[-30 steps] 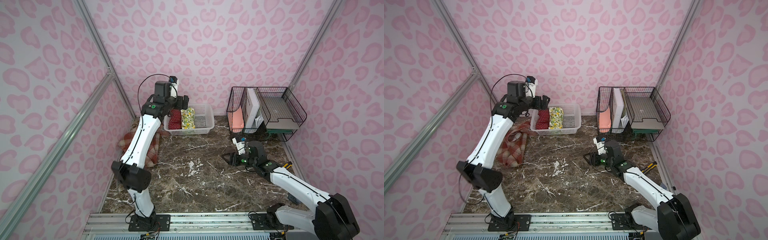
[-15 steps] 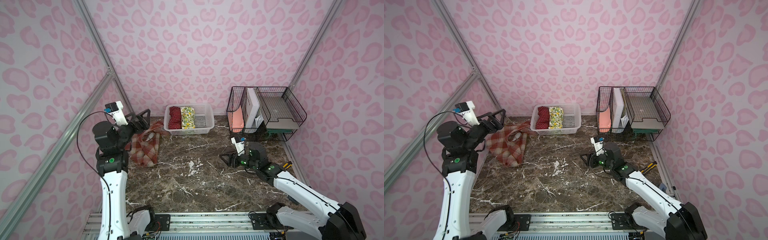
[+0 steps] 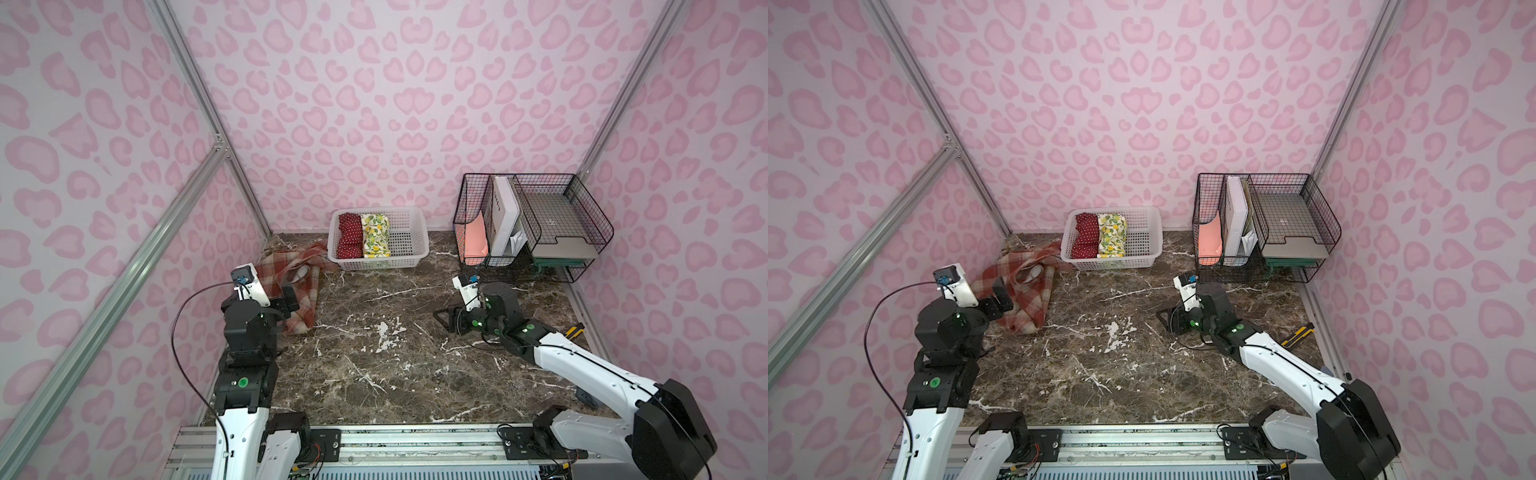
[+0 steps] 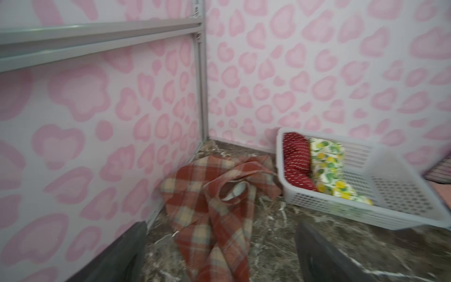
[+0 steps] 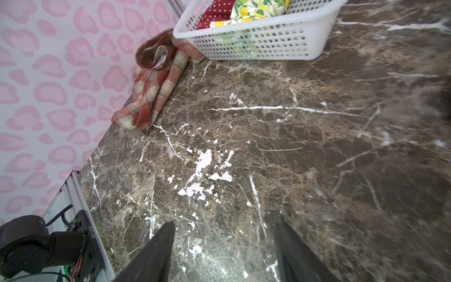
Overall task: Roll up the skirts
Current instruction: Move the skirt to the center of the board.
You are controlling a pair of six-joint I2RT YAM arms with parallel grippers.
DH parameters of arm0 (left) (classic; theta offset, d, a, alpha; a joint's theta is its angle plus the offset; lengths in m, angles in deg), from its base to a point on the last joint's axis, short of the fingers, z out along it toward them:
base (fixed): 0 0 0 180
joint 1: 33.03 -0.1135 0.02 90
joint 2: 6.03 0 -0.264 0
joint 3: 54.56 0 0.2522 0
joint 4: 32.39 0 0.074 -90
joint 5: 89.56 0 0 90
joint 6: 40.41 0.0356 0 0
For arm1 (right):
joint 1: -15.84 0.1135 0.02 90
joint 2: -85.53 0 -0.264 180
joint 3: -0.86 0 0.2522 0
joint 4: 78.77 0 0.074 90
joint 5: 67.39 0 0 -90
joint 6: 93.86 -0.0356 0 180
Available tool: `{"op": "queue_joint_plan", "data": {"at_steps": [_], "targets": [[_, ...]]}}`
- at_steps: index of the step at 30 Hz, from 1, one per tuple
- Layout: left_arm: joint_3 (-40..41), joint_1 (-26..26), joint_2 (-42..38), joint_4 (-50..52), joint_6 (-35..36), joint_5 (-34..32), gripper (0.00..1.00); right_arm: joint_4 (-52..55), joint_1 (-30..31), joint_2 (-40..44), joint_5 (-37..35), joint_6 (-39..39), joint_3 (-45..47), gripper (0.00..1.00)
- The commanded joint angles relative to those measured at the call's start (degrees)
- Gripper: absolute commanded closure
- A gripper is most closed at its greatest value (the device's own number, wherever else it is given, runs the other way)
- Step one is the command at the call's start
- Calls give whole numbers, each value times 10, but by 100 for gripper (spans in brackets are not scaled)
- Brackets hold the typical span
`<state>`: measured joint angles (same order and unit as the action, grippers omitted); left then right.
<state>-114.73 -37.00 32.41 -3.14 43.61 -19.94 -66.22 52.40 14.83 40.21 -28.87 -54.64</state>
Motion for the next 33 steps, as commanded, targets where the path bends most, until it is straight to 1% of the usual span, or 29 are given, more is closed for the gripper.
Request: {"op": "queue_joint_plan", "data": {"at_steps": [1,2,3,5,7,8,9,10,14,16,21,24,26,28,29,30,33], "targets": [[-35,-17,55,21,-54,-171,5,3,40,-27,-36,21,-33,34],[-58,-37,80,60,-99,-169,8,6,49,-31,-45,24,-37,34],[-81,-59,102,105,-146,-154,11,3,54,-32,-48,24,-34,34],[-122,-97,153,186,-218,-102,14,-8,53,-27,-49,17,-22,34],[-156,-131,210,266,-290,-47,11,-12,53,-22,-51,17,-13,34],[-162,-148,238,293,-317,-8,10,-10,53,-20,-51,20,-11,33],[-163,-157,261,308,-342,20,11,-7,53,-19,-51,22,-9,33],[-160,-158,275,320,-363,32,13,-5,52,-19,-51,26,-7,33],[-98,-156,290,276,-446,95,15,-4,45,-17,-46,35,0,32],[-85,-154,302,271,-482,109,16,-7,42,-17,-41,35,2,31],[-64,-127,351,236,-515,140,14,-24,31,-16,-27,31,18,30],[-61,-96,376,203,-524,123,12,-27,27,-22,-19,35,23,30],[-60,-89,399,191,-541,130,11,-27,23,-26,-15,37,23,30],[-52,-87,415,183,-560,119,12,-27,19,-27,-14,38,25,30],[-46,-86,422,175,-565,118,13,-27,18,-26,-13,38,26,30],[-41,-85,427,172,-570,119,18,-26,16,-25,-13,37,28,30],[-30,-71,430,170,-577,102,42,-27,8,-23,-9,35,32,30]]}}
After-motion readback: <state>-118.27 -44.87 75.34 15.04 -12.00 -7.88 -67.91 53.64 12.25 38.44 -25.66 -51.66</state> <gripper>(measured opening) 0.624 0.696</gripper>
